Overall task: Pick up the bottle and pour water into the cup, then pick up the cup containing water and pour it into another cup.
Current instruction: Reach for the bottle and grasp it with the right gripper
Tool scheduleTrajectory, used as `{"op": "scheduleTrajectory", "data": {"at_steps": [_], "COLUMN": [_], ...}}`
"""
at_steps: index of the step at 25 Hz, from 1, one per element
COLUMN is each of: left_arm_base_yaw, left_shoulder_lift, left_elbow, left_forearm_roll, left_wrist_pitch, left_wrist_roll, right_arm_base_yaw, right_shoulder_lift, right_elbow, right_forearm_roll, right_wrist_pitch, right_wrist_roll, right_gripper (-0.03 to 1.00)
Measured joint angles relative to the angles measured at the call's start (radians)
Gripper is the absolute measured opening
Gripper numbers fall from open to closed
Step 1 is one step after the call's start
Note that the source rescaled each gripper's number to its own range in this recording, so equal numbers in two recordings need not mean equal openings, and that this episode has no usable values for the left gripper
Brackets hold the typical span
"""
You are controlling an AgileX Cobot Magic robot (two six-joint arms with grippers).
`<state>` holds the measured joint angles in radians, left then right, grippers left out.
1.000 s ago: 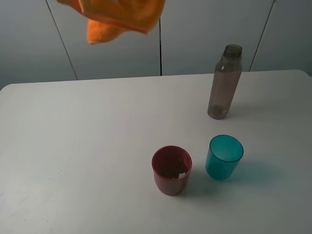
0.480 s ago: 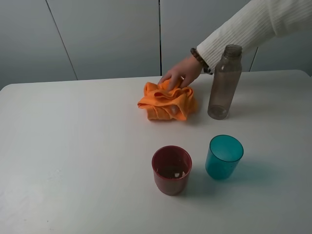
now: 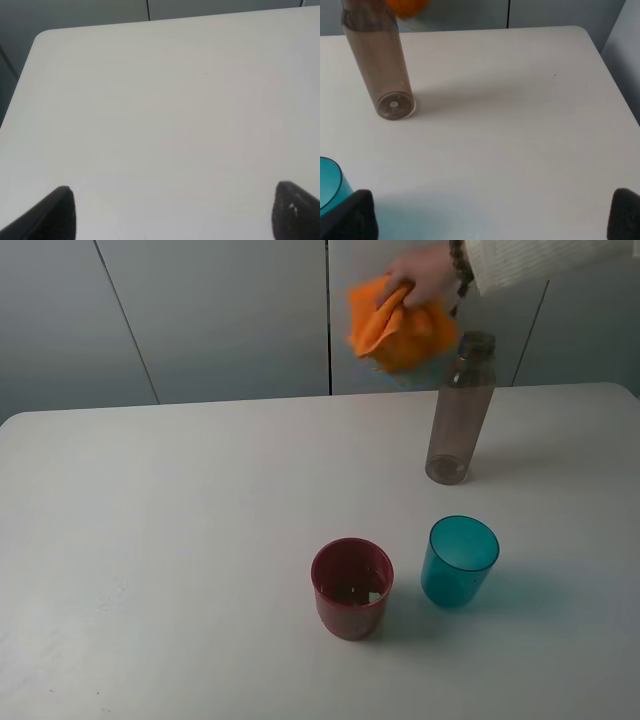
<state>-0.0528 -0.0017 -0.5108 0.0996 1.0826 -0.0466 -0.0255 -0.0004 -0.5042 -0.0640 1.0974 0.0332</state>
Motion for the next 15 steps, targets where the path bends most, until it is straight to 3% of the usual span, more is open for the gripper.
{"op": "scheduleTrajectory", "data": {"at_steps": [15], "left_arm_base_yaw": [0.0], "left_shoulder_lift": [0.0], "left_elbow": [0.0], "left_forearm_roll": [0.0], "left_wrist_pitch": [0.0], "left_wrist_roll": [0.0], "right_arm_base_yaw": [0.0], "right_shoulder_lift": [0.0], "right_elbow": [0.0], "right_forearm_roll": [0.0], "right_wrist_pitch": [0.0], "right_wrist_roll": [0.002], "right_gripper": [0.99]}}
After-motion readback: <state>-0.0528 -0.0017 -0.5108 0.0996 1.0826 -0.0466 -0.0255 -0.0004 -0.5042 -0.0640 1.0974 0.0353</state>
